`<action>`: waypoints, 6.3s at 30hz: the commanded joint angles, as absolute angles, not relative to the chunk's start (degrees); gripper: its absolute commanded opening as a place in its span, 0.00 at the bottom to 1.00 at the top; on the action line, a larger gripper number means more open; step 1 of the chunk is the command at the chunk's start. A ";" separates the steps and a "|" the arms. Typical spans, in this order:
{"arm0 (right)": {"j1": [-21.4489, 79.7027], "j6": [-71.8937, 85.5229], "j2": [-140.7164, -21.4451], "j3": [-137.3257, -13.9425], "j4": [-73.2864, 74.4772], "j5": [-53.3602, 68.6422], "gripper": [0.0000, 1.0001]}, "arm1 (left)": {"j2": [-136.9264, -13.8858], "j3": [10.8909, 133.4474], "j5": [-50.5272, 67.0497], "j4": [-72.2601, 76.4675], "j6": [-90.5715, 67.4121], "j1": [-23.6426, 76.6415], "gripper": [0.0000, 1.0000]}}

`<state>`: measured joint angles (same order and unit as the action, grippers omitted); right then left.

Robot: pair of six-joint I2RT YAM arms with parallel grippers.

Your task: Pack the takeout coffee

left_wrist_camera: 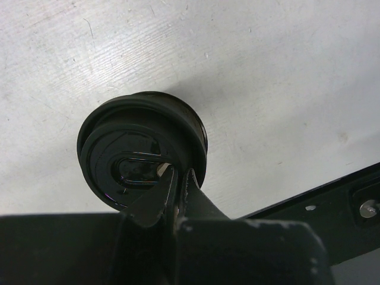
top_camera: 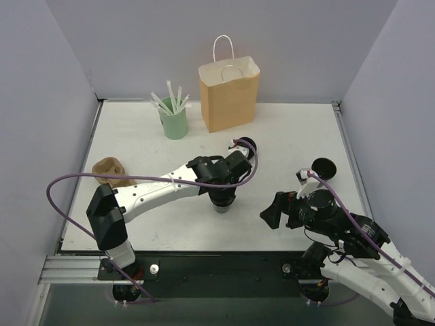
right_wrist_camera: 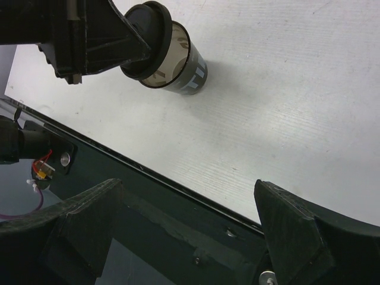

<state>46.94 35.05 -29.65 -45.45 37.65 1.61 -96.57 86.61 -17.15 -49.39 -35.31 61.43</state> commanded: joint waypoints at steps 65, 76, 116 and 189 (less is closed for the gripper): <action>47.20 32.87 -30.67 -48.96 39.73 -1.93 0.98 | -104.94 94.57 -17.76 -54.76 -34.81 63.98 0.24; 47.29 33.13 -29.88 -48.52 39.73 -2.02 0.98 | -104.94 93.08 -17.14 -52.56 -34.36 63.90 0.22; 47.29 33.05 -31.46 -48.52 39.73 -2.29 0.98 | -102.39 92.20 -18.46 -54.76 -34.89 63.99 0.24; 35.24 34.89 -78.58 -47.64 2.90 23.38 0.37 | -72.86 45.61 15.29 -6.14 -29.53 38.58 0.51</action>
